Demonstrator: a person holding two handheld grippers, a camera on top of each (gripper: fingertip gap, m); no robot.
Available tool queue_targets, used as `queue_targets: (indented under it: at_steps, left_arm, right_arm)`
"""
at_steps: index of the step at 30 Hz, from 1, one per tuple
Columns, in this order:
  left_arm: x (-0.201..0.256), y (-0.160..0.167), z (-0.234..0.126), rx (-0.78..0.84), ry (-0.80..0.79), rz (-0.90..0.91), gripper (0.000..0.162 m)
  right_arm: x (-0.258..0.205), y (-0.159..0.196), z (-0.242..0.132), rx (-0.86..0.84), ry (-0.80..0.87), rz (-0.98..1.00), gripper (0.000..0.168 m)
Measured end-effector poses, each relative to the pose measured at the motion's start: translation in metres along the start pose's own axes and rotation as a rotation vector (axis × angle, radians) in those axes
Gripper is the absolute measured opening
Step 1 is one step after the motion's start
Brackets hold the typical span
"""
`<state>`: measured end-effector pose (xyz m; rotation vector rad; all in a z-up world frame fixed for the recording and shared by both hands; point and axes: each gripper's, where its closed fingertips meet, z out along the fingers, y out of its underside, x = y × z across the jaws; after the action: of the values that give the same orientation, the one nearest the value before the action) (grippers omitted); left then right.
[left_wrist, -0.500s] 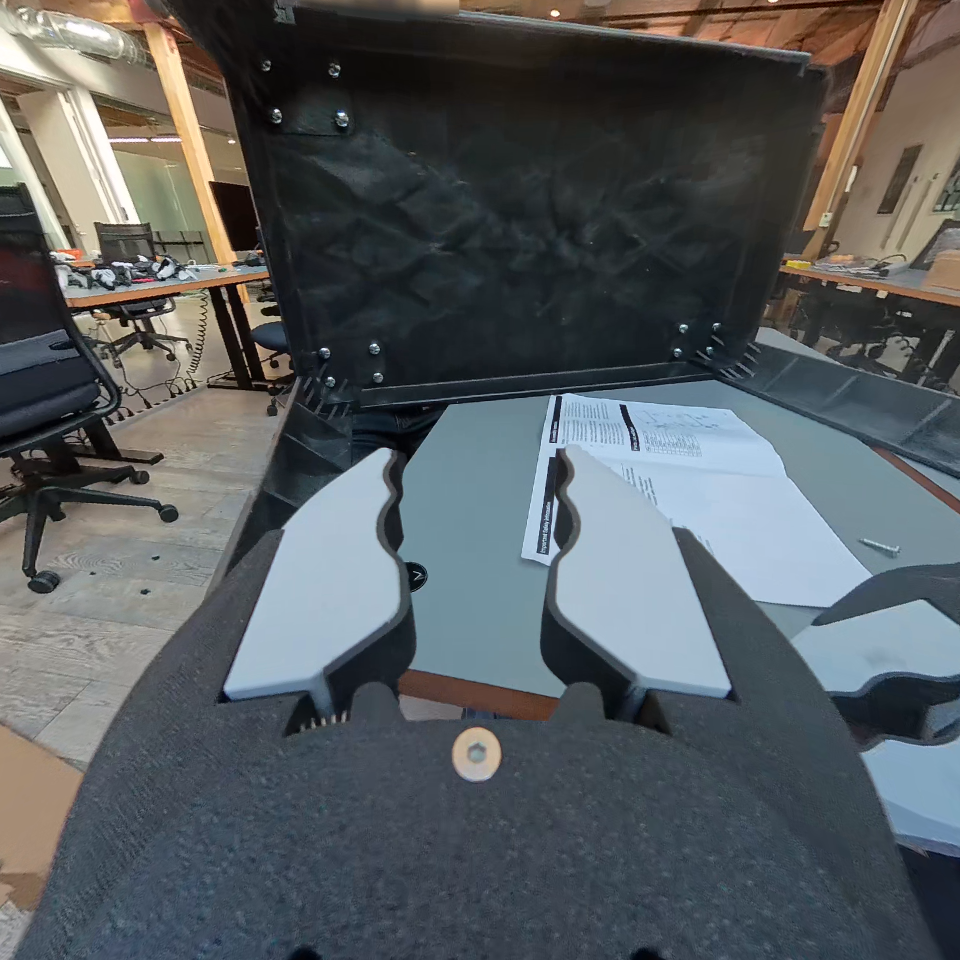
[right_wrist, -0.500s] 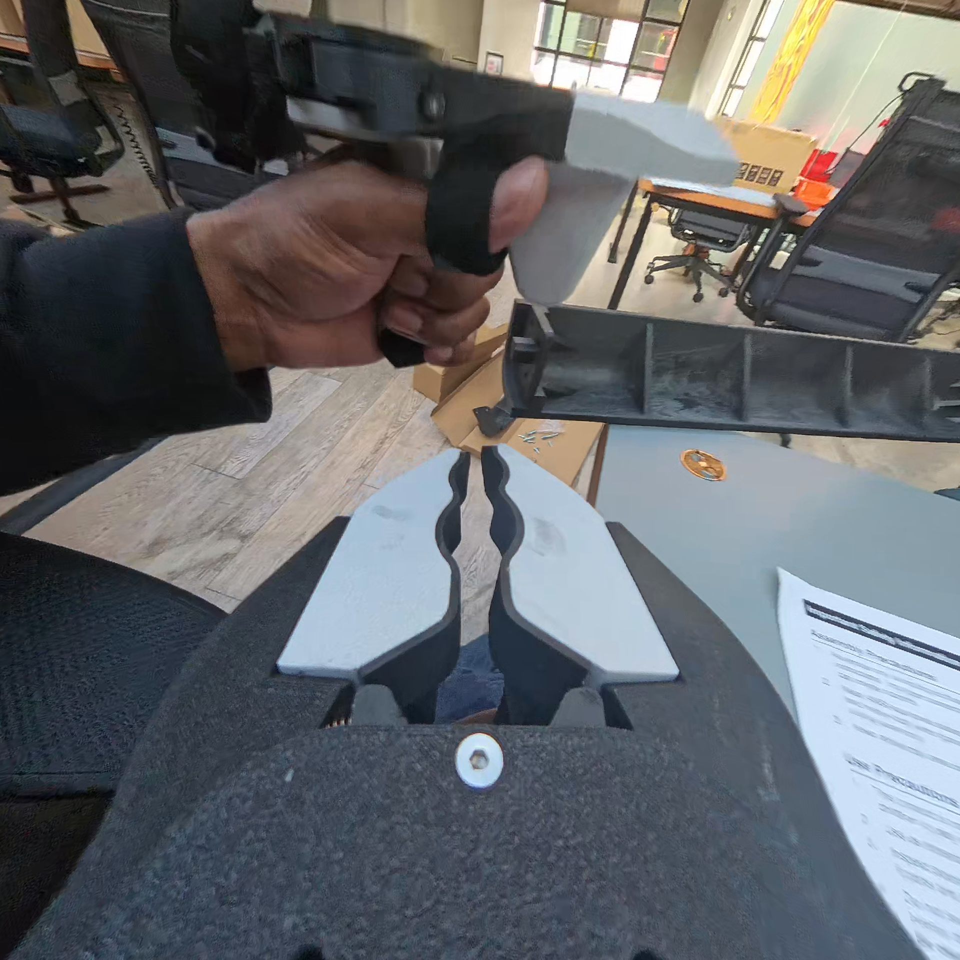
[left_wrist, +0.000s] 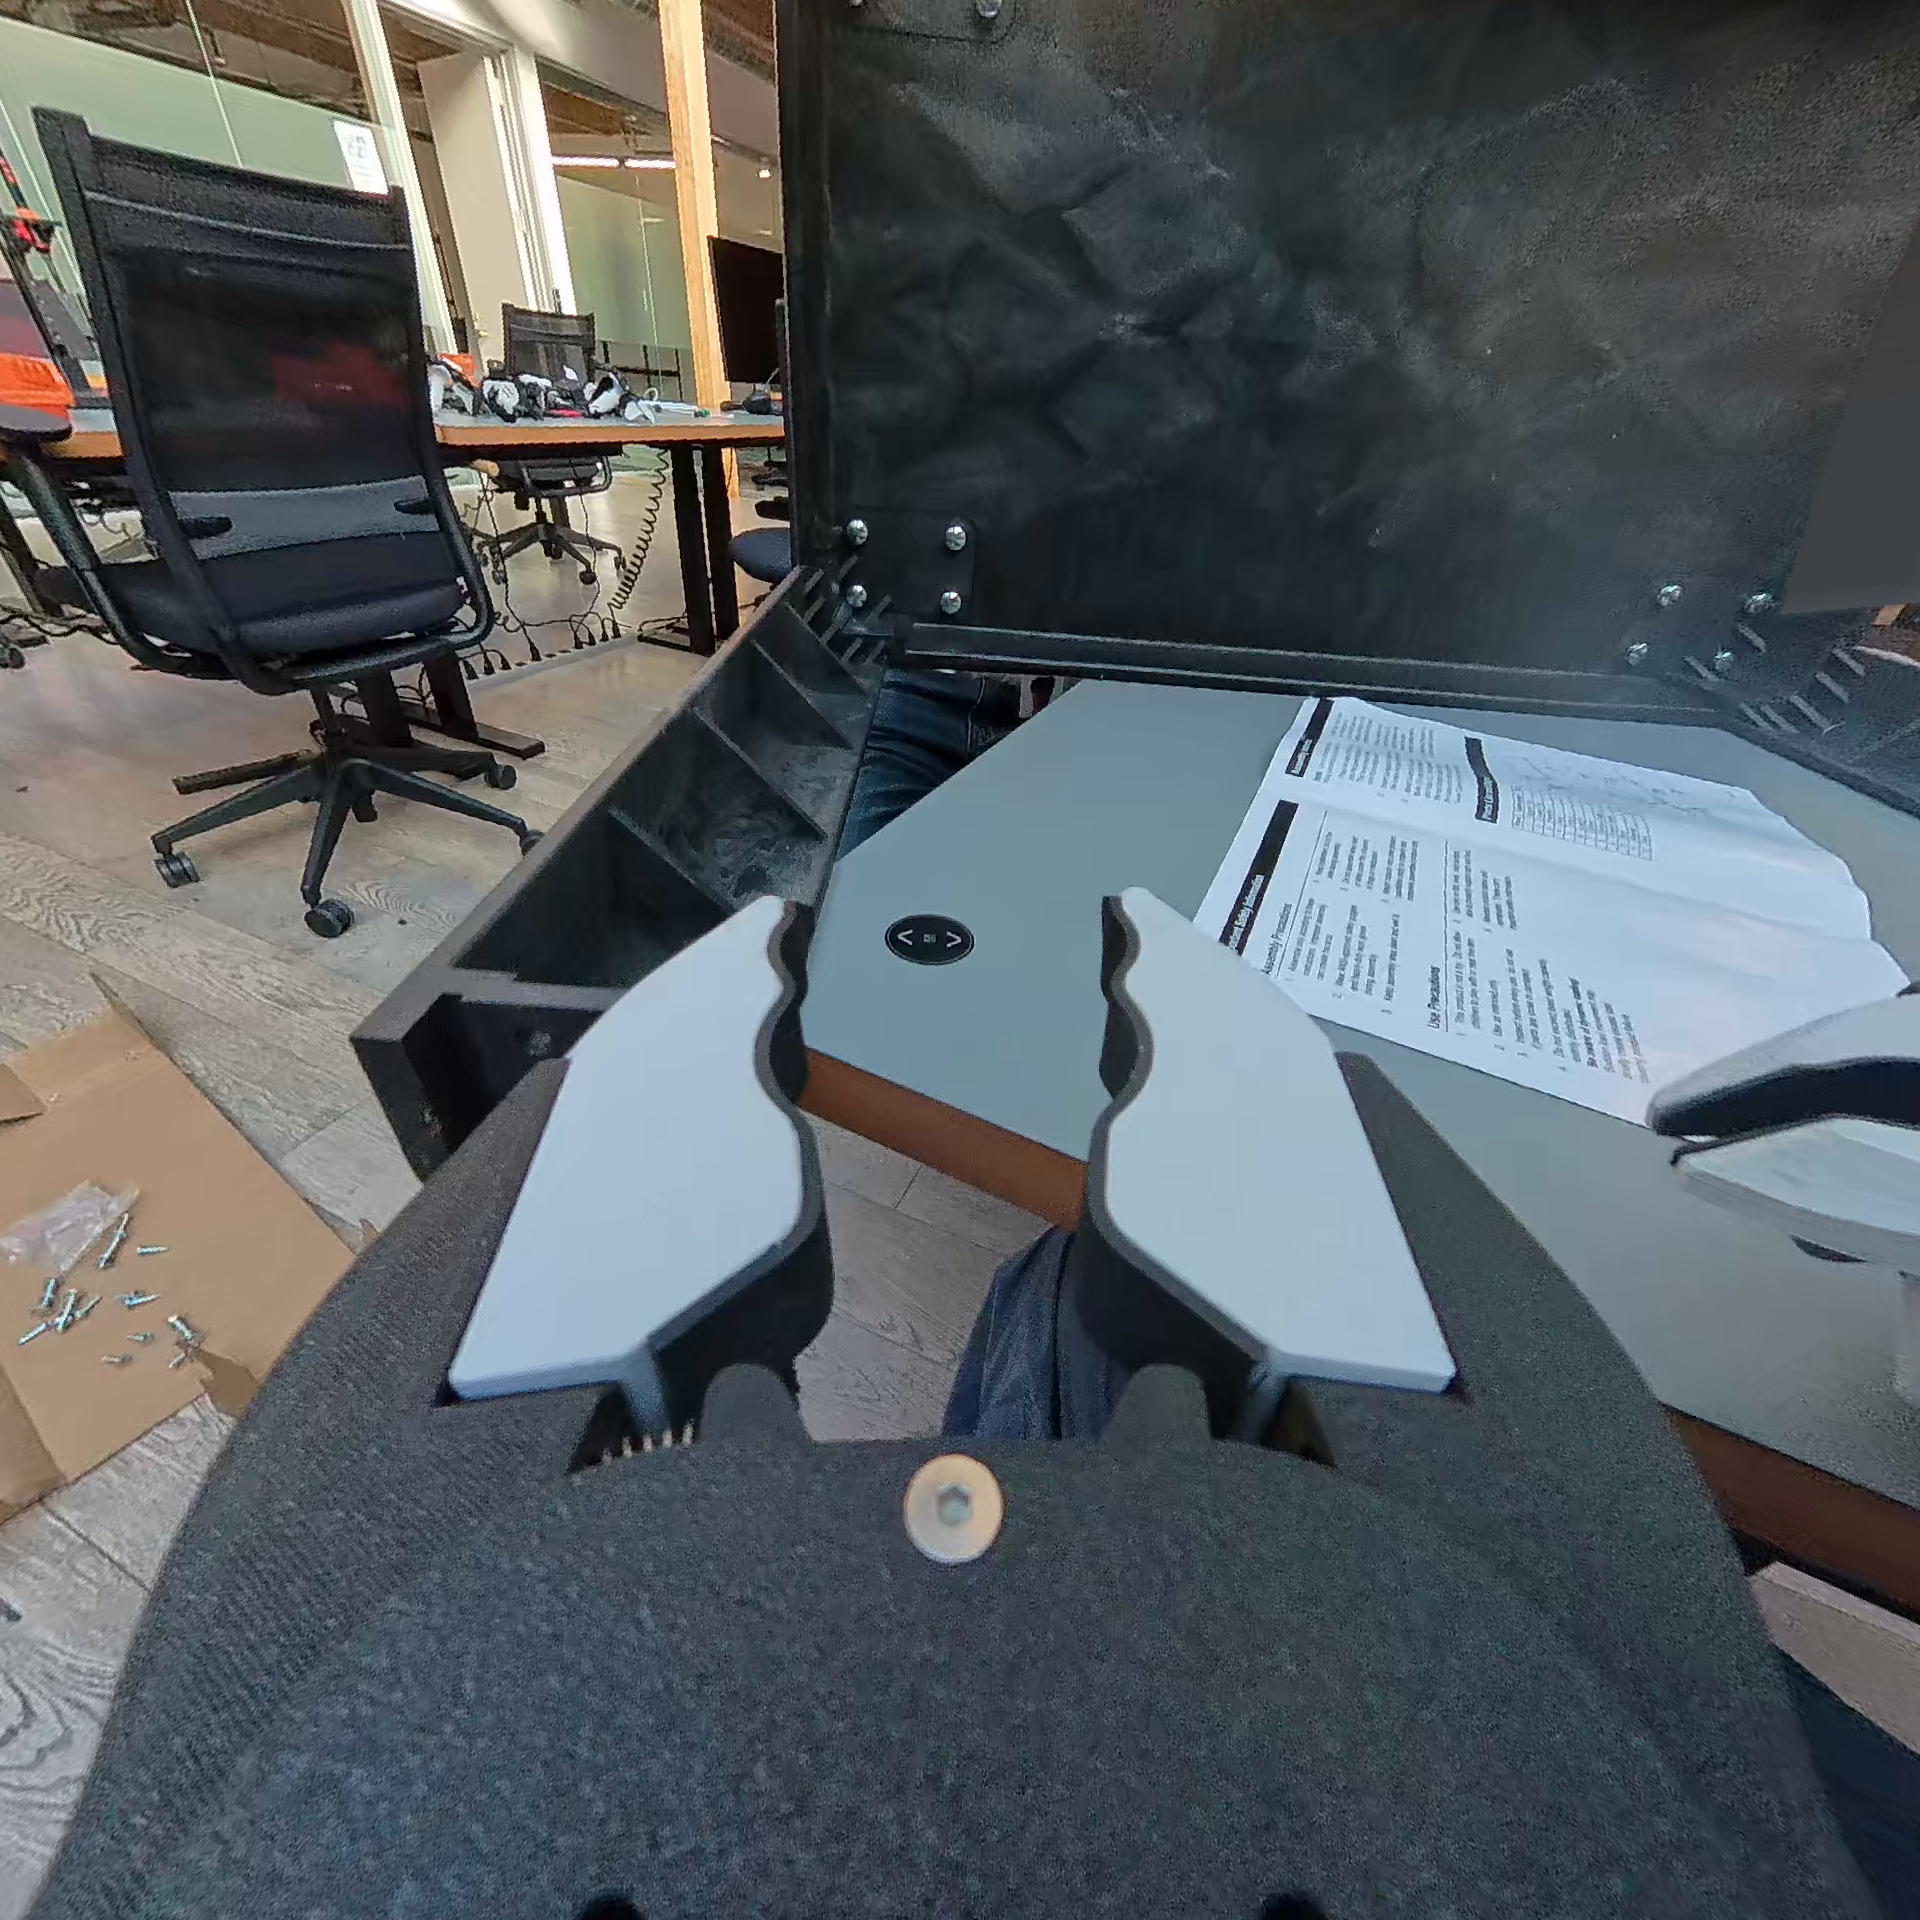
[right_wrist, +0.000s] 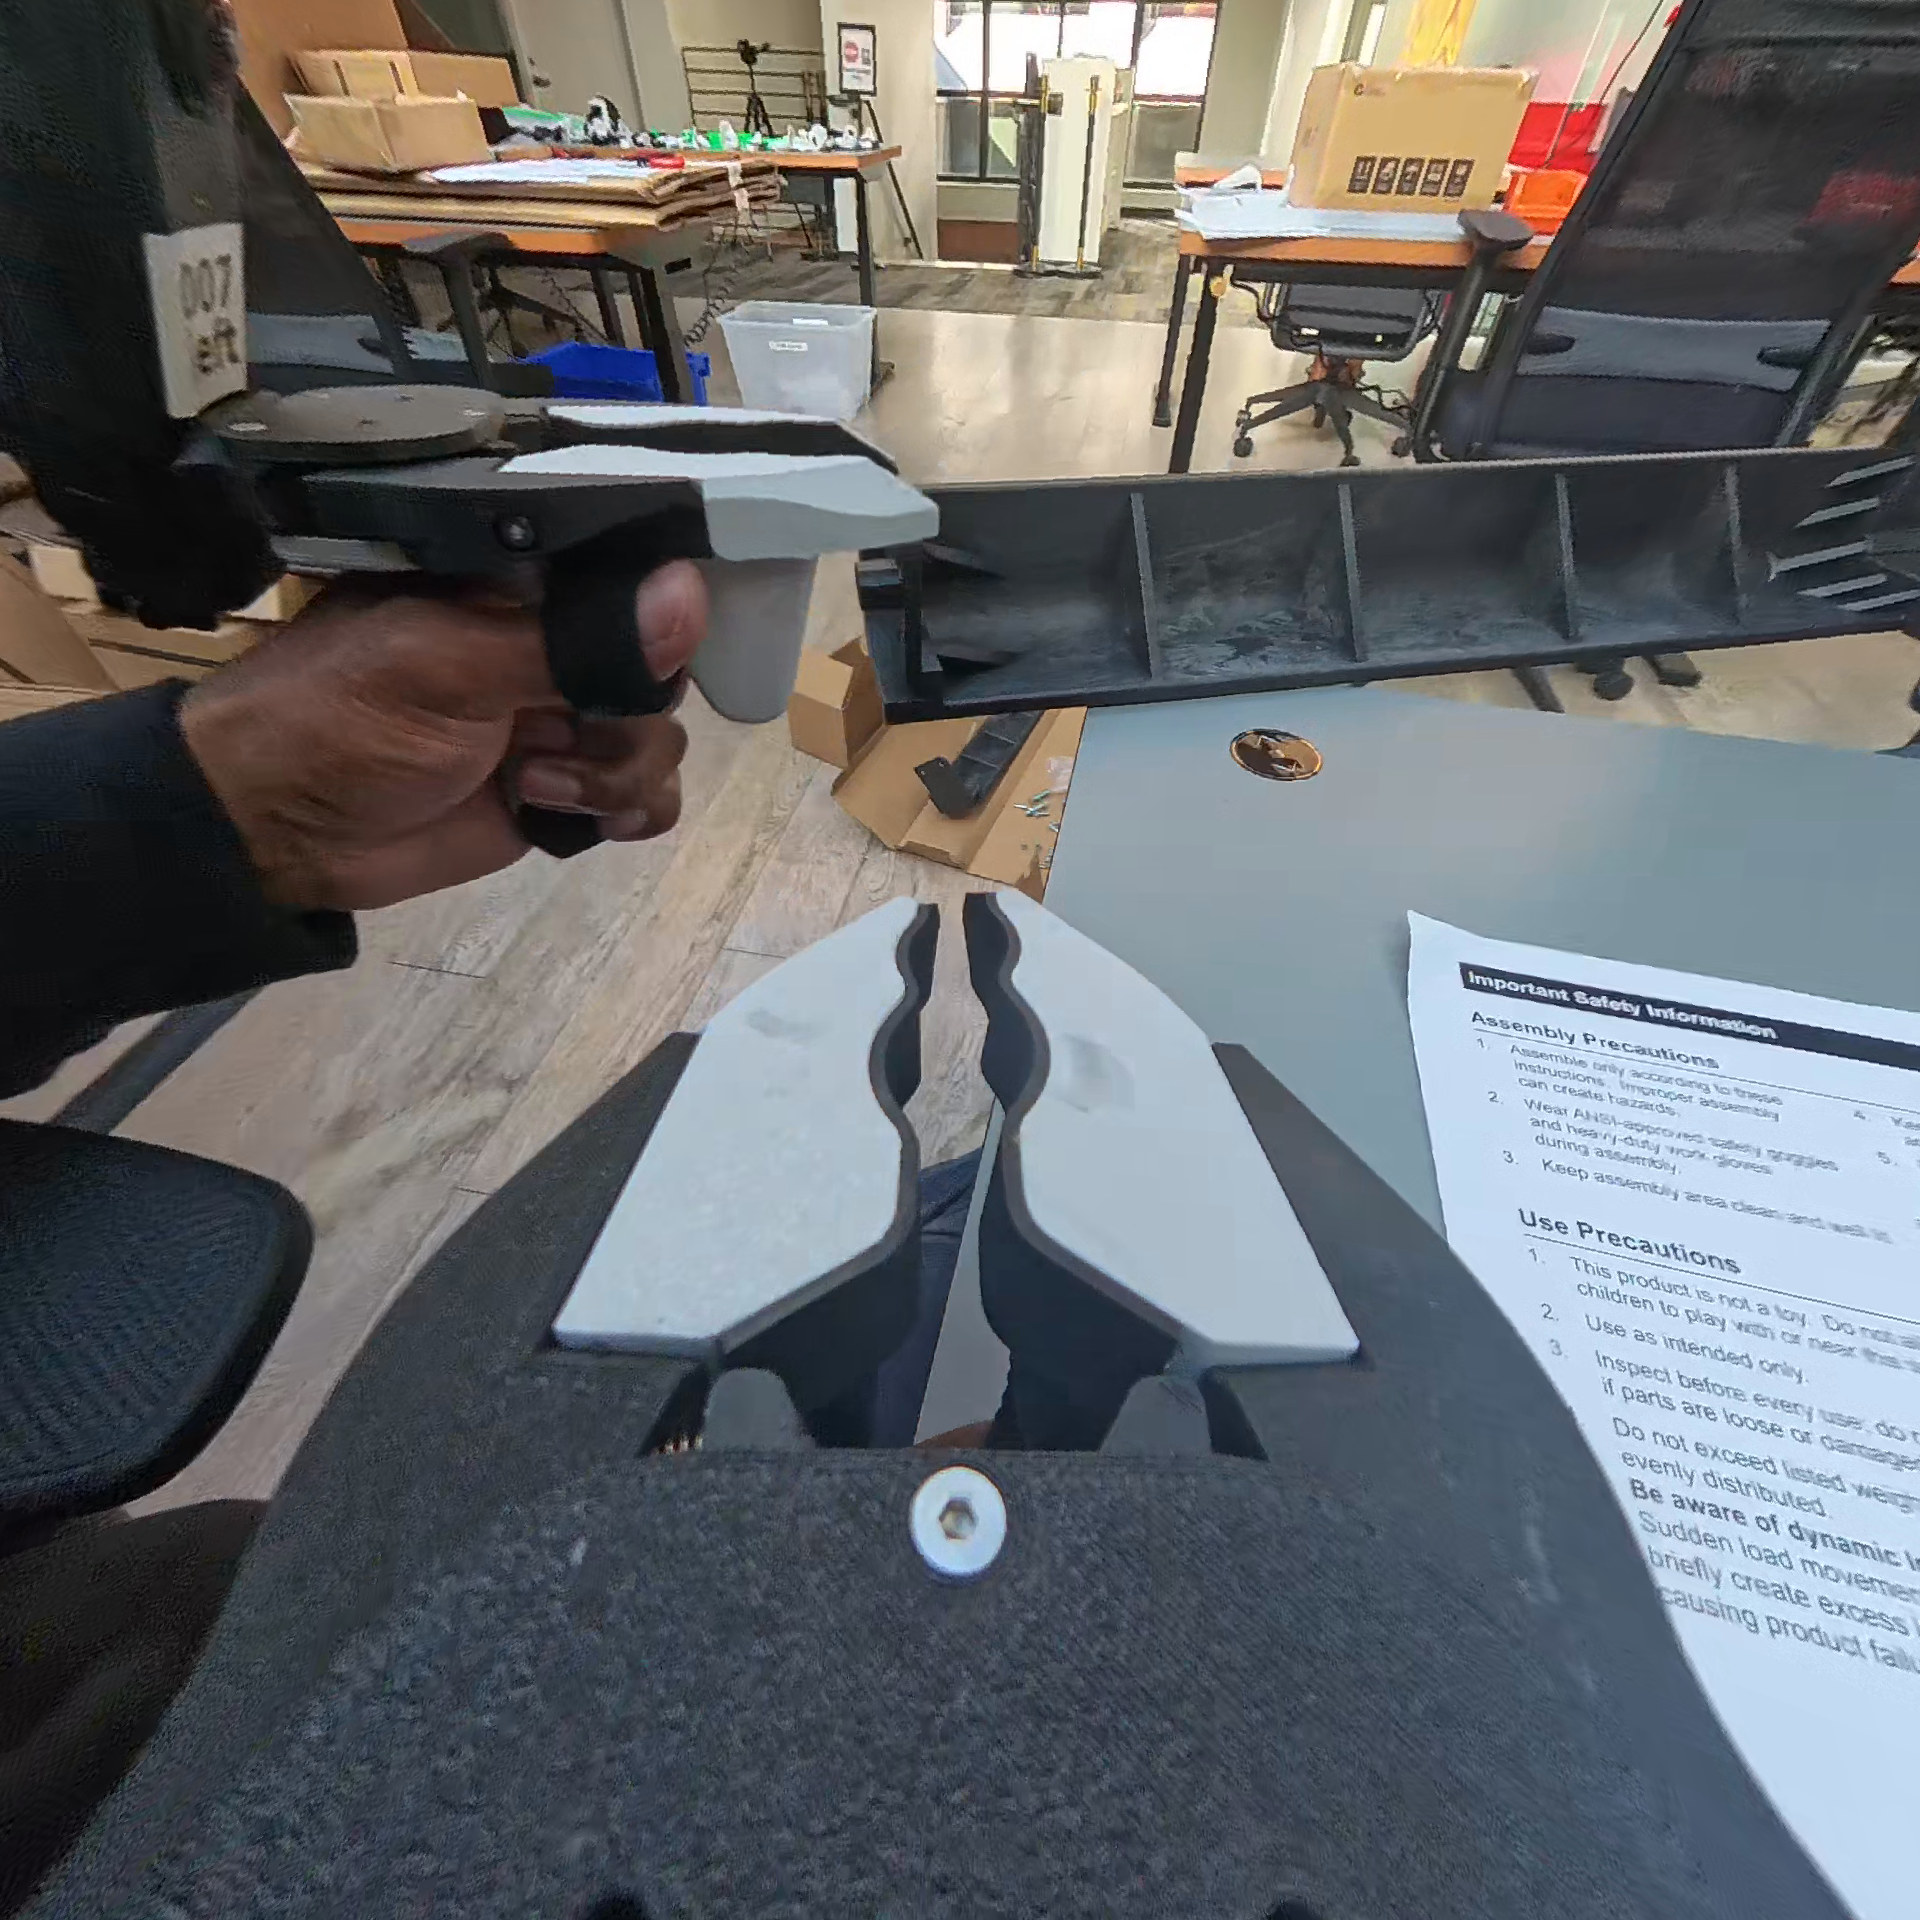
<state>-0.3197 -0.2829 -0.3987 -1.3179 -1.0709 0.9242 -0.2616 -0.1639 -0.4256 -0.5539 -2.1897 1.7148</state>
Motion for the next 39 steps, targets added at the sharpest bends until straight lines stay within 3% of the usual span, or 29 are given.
queue_targets:
  at_steps: [9, 14, 19, 30, 34, 39]
  left_arm:
    - [0.035, -0.03, 0.065, 0.052, 0.083, 0.167, 0.054]
    - [0.051, -0.013, 0.065, 0.032, 0.132, 0.182, 0.053]
    - [0.047, -0.017, 0.069, 0.045, 0.127, 0.192, 0.053]
    - [0.05, -0.023, 0.091, 0.049, 0.17, 0.224, 0.053]
    - [0.068, -0.034, 0.107, 0.072, 0.268, 0.198, 0.052]
    - [0.096, -0.042, 0.127, 0.082, 0.39, 0.13, 0.052]
  right_arm:
    - [0.017, 0.001, -0.008, 0.012, -0.015, 0.176, 0.006]
    - [0.013, -0.004, -0.011, 0.06, 0.057, 0.132, 0.005]
    - [0.011, -0.01, -0.017, 0.112, 0.095, 0.117, 0.005]
    - [0.028, -0.011, -0.016, 0.146, 0.065, 0.268, 0.006]
    - [0.041, -0.019, -0.013, 0.201, 0.092, 0.245, 0.006]
    - [0.076, -0.033, -0.006, 0.28, 0.267, 0.095, 0.005]
